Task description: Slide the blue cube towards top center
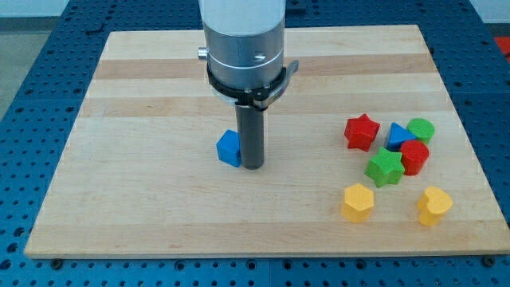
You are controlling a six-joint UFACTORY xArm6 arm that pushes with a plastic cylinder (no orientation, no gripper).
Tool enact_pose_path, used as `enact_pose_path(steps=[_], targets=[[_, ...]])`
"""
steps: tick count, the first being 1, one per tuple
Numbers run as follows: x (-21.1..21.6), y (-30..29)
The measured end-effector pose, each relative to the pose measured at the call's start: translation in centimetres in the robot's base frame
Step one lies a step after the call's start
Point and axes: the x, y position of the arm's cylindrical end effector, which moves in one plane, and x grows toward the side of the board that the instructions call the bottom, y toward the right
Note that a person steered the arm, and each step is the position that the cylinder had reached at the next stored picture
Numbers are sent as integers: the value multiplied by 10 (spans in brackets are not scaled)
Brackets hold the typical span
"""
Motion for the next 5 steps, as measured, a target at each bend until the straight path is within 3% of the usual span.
enact_pose_path(steps=[1, 3, 5], targets=[[-9, -15], [-80, -40], [-36, 17]])
